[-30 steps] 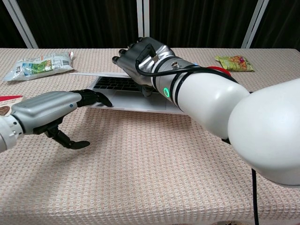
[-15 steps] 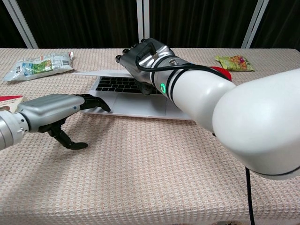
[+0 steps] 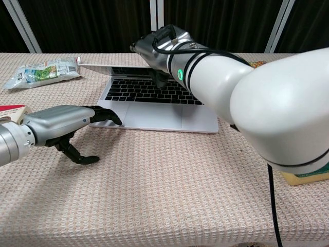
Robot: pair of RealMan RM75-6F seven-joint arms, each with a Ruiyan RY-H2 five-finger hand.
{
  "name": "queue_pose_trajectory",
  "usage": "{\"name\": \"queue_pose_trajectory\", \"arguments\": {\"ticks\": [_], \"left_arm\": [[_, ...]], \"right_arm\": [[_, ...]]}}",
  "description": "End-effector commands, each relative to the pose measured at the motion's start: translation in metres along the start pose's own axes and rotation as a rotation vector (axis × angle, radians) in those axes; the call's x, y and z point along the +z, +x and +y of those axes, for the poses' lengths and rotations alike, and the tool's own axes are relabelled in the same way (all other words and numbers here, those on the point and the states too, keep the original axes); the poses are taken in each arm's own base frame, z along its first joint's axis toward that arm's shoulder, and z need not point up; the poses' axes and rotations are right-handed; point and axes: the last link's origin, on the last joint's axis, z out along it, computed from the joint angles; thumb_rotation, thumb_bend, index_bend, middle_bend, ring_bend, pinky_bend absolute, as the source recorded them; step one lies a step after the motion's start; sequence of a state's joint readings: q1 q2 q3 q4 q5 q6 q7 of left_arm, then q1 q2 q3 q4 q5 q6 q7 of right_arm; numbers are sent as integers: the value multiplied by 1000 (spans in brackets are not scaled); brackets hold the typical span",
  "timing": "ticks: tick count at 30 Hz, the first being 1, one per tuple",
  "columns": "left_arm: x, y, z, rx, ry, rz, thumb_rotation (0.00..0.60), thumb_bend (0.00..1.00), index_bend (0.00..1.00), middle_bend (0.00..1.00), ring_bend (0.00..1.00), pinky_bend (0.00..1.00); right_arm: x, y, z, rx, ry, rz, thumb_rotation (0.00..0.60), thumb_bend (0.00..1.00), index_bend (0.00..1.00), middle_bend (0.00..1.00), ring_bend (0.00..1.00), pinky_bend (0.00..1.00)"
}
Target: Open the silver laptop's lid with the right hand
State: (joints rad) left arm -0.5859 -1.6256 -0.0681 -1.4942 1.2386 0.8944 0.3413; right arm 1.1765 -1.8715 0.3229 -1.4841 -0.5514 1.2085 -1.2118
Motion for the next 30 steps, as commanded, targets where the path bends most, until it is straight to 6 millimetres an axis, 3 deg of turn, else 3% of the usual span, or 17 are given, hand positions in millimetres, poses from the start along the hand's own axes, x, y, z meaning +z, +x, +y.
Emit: {"name": "queue_pose_trajectory", "arguments": {"ticks": [1, 10, 15, 30], "left_arm": [[0, 0, 1, 5, -4, -4, 600, 217, 158, 88, 13, 78], [2, 6, 2, -2, -9, -17, 600, 219, 158, 88, 13, 78], [1, 10, 2, -14, -8, -24, 600, 303, 158, 88, 13, 78], [5, 13, -1, 10, 8, -49, 600, 329, 158, 87, 13, 78]], "right_arm": [[6, 6, 9, 31, -22, 0, 600, 695, 0, 0, 0, 0], [27, 20, 34, 101, -75, -19, 600, 695, 0, 0, 0, 0], [36, 25, 43, 141, -92, -30, 600, 695, 0, 0, 0, 0], [65, 40, 56, 191, -146, -46, 600, 695, 0, 0, 0, 0]]}}
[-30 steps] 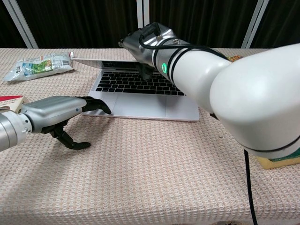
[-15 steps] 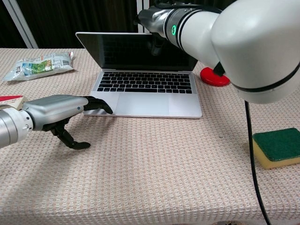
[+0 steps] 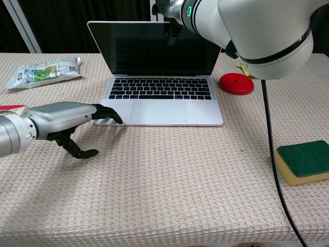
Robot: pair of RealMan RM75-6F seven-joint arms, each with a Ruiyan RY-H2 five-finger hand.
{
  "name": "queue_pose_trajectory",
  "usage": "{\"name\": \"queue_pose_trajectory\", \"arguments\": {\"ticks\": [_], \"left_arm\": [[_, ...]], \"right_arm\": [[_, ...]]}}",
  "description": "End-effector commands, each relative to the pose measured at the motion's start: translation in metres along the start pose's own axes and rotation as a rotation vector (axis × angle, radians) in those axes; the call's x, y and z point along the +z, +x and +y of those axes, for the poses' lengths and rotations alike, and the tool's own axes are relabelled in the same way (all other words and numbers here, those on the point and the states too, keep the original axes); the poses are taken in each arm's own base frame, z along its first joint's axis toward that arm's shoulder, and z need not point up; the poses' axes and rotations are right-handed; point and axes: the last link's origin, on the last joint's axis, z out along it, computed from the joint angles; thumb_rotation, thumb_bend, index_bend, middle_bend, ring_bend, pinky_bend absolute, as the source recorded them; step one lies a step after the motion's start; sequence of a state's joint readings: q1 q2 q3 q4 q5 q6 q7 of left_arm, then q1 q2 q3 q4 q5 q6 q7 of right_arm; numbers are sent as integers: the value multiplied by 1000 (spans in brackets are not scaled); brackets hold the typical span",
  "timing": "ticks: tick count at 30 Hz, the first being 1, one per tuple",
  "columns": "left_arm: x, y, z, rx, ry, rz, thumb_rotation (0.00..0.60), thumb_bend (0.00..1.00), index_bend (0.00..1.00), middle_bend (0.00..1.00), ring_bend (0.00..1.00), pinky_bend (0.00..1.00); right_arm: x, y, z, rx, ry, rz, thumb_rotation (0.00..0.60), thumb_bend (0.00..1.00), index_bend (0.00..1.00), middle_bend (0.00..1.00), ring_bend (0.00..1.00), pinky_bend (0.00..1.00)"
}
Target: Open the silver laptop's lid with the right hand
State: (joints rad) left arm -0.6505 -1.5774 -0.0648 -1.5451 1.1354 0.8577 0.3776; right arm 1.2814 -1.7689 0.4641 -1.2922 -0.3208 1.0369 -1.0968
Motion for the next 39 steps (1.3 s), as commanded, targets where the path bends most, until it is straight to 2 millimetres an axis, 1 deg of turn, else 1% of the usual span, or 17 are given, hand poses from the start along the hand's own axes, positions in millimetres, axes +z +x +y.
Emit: {"name": "queue_pose_trajectory", "arguments": {"ticks": [1, 7, 15, 26, 39], "left_arm": [[1, 1, 0, 2, 0, -3, 600, 330, 158, 87, 13, 79], [3, 0, 0, 7, -1, -11, 600, 330, 158, 88, 13, 78], [2, 1, -2, 12, 2, -13, 600, 329, 158, 88, 13, 78], [2, 3, -2, 16, 2, -15, 600, 329, 158, 87, 13, 78], [-1, 5, -4, 16, 9, -13, 600, 329, 158, 87, 13, 78]], "right_arm": [[7, 4, -1, 5, -9, -1, 600, 695, 0, 0, 0, 0], [22, 12, 4, 24, -51, 1, 600, 695, 0, 0, 0, 0], [42, 25, 22, 52, -127, 0, 600, 695, 0, 0, 0, 0], [64, 30, 41, 83, -190, -11, 600, 694, 0, 0, 0, 0], [81, 27, 60, 87, -248, -34, 600, 695, 0, 0, 0, 0]]}}
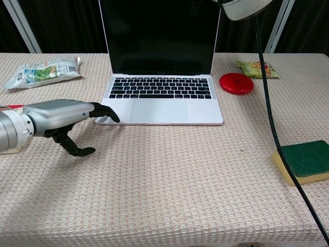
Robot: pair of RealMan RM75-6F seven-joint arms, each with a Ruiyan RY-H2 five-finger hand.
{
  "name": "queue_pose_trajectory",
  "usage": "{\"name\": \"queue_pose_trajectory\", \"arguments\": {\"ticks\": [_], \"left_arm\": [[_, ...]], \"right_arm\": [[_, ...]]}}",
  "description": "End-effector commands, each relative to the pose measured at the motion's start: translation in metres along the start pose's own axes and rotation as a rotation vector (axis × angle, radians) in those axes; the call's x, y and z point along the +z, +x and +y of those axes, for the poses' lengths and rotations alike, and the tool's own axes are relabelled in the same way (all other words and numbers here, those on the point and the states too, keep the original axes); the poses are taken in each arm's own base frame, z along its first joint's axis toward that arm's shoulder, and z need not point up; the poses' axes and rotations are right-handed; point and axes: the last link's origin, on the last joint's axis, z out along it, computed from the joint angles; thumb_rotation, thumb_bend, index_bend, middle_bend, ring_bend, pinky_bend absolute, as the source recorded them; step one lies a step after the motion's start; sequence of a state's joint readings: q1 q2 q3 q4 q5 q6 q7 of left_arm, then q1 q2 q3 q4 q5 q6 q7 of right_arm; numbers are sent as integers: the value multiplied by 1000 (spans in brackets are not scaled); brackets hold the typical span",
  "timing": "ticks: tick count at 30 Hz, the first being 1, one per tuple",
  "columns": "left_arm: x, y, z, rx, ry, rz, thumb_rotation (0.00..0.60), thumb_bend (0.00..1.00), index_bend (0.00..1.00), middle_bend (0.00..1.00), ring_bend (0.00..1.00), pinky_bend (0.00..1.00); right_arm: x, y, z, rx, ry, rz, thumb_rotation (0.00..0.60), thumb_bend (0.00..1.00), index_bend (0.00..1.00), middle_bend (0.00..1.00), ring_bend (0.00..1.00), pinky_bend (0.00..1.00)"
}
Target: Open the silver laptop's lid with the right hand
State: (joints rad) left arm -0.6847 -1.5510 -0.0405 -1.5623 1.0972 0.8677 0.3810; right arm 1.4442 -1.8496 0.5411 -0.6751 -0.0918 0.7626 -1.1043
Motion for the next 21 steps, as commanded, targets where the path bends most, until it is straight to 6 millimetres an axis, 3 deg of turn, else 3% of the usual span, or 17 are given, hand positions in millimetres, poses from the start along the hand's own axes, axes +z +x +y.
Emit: {"name": "queue_pose_trajectory", "arguments": {"ticks": [1, 13, 16, 21], "left_arm": [[0, 0, 0, 1, 0, 0, 600, 329, 158, 87, 13, 79], [-4, 5, 1, -13, -8, 27, 600, 329, 158, 87, 13, 78], [-10, 9, 1, -29, -16, 48, 600, 329, 158, 87, 13, 78], [-25, 17, -1, -18, -22, 114, 600, 329, 158, 87, 13, 78]], "right_arm": [[3, -2, 3, 2, -13, -9, 600, 695, 0, 0, 0, 0], [3, 3, 16, 42, -9, -3, 600, 686, 0, 0, 0, 0], [-8, 3, 21, 50, 44, 9, 600, 668, 0, 0, 0, 0], [-43, 3, 42, 69, 137, 26, 600, 649, 0, 0, 0, 0]]}}
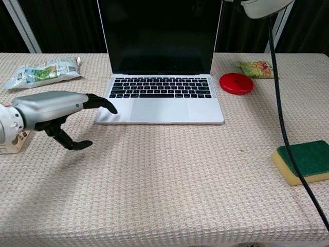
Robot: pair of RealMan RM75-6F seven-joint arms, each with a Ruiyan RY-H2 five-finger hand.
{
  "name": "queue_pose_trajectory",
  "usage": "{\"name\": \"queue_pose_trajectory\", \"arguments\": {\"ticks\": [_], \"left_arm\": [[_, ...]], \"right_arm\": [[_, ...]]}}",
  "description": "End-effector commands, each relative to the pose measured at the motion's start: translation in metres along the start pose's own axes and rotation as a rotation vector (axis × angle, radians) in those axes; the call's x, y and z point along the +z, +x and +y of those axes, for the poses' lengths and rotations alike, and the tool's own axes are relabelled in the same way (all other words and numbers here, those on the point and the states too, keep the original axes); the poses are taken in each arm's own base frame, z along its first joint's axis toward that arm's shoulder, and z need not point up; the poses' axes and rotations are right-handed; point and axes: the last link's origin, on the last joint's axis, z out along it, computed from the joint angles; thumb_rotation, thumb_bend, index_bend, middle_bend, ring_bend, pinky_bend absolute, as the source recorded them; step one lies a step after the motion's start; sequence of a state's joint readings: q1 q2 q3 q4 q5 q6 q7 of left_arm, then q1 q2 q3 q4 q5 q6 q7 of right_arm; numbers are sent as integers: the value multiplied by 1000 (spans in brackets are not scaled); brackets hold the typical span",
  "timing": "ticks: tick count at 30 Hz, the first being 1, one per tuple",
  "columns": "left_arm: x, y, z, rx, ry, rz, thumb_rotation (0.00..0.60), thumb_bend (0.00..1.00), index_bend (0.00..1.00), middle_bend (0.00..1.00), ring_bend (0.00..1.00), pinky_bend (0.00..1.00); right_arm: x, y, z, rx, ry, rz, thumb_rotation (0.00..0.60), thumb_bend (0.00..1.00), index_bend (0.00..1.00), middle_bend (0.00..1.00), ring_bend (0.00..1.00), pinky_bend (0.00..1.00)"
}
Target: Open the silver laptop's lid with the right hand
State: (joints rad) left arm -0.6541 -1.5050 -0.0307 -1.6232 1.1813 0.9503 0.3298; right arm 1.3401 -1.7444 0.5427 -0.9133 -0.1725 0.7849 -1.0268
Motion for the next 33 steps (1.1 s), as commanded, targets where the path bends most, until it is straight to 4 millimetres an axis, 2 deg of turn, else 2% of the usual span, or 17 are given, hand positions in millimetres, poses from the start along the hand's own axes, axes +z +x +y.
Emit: {"name": "queue_pose_trajectory", "arguments": {"ticks": [1, 5, 7, 9, 11, 15, 17, 21, 26, 29, 33], "left_arm": [[-11, 6, -2, 4, 0, 45, 600, 329, 158, 87, 13, 78], [-27, 17, -9, 0, 27, 107, 600, 329, 158, 87, 13, 78], [-40, 25, -19, -1, 61, 151, 600, 328, 158, 87, 13, 78], [-54, 33, -32, 5, 110, 204, 600, 327, 158, 87, 13, 78], [-68, 38, -45, 16, 159, 249, 600, 327, 158, 87, 13, 79], [-106, 46, -78, 29, 276, 328, 600, 325, 158, 87, 13, 79], [-123, 47, -92, 35, 328, 351, 600, 324, 158, 87, 13, 79], [-157, 40, -116, 34, 420, 395, 600, 316, 158, 87, 13, 78], [-198, 27, -125, 6, 489, 417, 600, 283, 158, 88, 13, 77], [-217, 21, -121, -10, 505, 434, 600, 282, 158, 87, 13, 75], [-234, 14, -113, -17, 515, 446, 600, 282, 158, 88, 13, 75]], "right_arm": [[-37, 6, 31, 14, 69, 38, 600, 646, 0, 0, 0, 0], [-72, 12, 52, -4, 120, 75, 600, 635, 0, 0, 0, 0], [-94, 12, 70, -21, 135, 91, 600, 626, 0, 0, 0, 0], [-115, 11, 91, -39, 137, 103, 600, 583, 0, 0, 0, 0], [-134, 9, 113, -51, 128, 113, 600, 486, 0, 0, 0, 0], [-175, -4, 165, -25, 88, 139, 600, 257, 0, 0, 0, 0], [-192, -13, 186, -5, 79, 150, 600, 188, 0, 0, 0, 0], [-233, -39, 227, 48, 72, 177, 600, 176, 0, 0, 0, 0], [-283, -70, 266, 93, 31, 194, 600, 176, 0, 0, 0, 0], [-307, -89, 279, 135, 24, 187, 600, 176, 0, 0, 0, 0], [-327, -104, 289, 173, 30, 186, 600, 176, 0, 0, 0, 0]]}}
